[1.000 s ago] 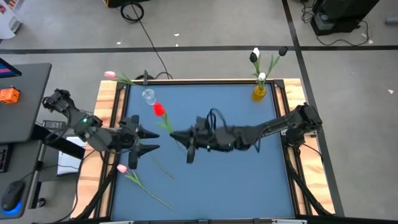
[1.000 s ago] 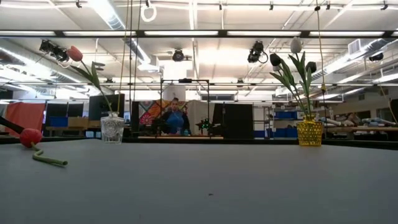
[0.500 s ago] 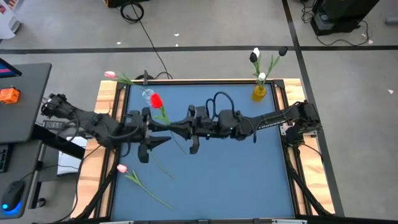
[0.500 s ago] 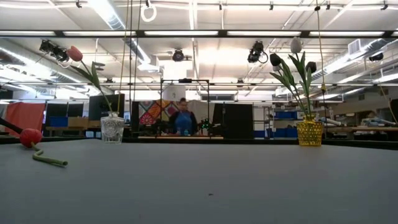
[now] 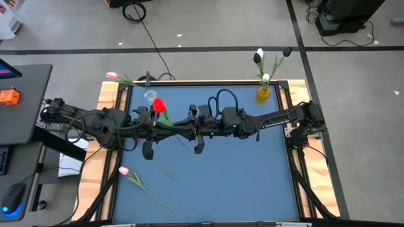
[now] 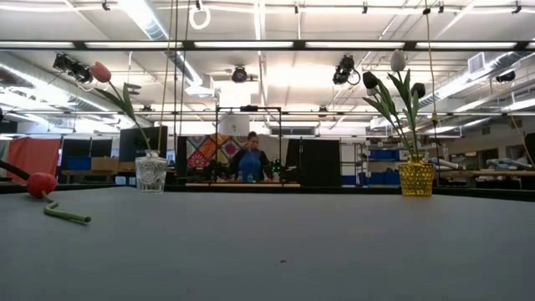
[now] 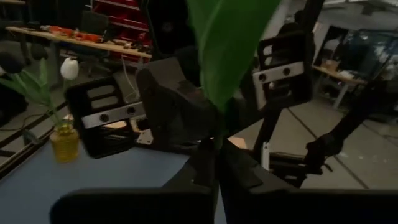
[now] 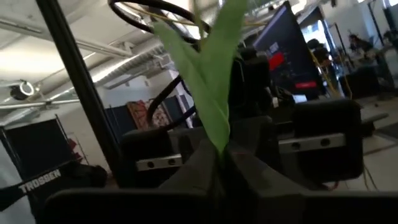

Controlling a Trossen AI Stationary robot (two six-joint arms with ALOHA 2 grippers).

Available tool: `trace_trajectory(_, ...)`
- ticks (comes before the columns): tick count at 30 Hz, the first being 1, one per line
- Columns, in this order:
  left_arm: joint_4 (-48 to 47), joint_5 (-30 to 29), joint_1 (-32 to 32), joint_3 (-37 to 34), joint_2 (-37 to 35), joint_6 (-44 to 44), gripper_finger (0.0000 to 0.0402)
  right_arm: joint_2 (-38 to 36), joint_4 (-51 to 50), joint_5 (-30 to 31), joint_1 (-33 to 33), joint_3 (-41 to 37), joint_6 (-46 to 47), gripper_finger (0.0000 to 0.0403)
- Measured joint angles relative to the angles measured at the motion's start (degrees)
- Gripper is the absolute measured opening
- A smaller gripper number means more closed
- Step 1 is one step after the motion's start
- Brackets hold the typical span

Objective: Sort flowers into vase by color
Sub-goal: Put the bottom red tulip into the transparent vase

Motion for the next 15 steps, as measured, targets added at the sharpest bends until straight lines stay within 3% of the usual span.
trace_trajectory(3,-2.2,-0.08,0.92,0.0,-0.07,0.2,0.0007,-1.56,-5.26,0.83,-0.72,0.0,0.44,0.0086)
trace_trajectory(7,-7.41,-3.06,1.46,-0.07,-2.11,-1.01,0.0005,-6.38,-19.54,4.92,-1.73,0.0,-0.6,0.0121)
trace_trajectory(15,-17.17,-5.0,5.01,-0.07,-6.66,-2.2,0.0004,-18.62,-45.77,13.23,-3.46,0.0,-6.92,0.012)
